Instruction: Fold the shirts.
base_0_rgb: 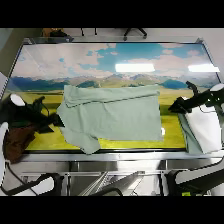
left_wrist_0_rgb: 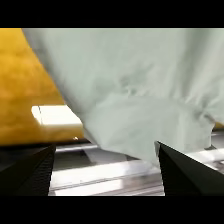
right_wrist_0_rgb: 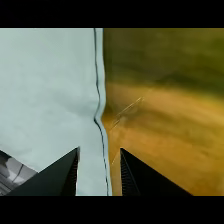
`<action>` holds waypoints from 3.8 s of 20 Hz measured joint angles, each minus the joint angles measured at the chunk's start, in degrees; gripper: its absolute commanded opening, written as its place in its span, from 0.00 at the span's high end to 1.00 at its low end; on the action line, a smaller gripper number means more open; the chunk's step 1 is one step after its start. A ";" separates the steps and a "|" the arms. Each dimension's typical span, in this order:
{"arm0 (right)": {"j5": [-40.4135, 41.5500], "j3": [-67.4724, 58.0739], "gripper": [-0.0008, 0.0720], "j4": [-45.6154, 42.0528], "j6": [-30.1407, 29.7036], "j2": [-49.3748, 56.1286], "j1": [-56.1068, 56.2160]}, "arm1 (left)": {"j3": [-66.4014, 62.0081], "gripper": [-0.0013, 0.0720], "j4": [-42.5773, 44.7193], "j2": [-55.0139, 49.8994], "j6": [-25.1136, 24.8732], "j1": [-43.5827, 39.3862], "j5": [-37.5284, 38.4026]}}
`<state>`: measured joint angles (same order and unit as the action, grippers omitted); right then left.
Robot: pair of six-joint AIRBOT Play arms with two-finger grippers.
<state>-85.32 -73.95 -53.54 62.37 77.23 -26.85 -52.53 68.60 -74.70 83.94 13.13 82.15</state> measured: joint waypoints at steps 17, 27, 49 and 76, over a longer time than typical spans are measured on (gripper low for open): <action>11.39 25.92 0.47 1.46 -3.50 -8.76 3.45 | 22.95 0.96 -17.46 10.10 -10.08 1.64 -24.83; 10.62 32.22 0.87 4.72 -4.74 -8.68 8.22 | 22.45 0.96 -18.95 10.14 -13.53 2.03 -18.97; 13.33 18.67 0.95 17.86 -7.72 -14.47 6.43 | 1.57 0.96 -14.43 13.70 -7.69 4.20 -8.13; 23.26 -7.32 0.38 20.98 -14.49 14.23 8.85 | -61.92 0.37 -14.78 -34.58 -2.03 -5.25 1.40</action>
<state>-62.06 -81.28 -32.56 47.88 91.46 -18.00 -114.45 53.82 -109.27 81.91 7.88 83.55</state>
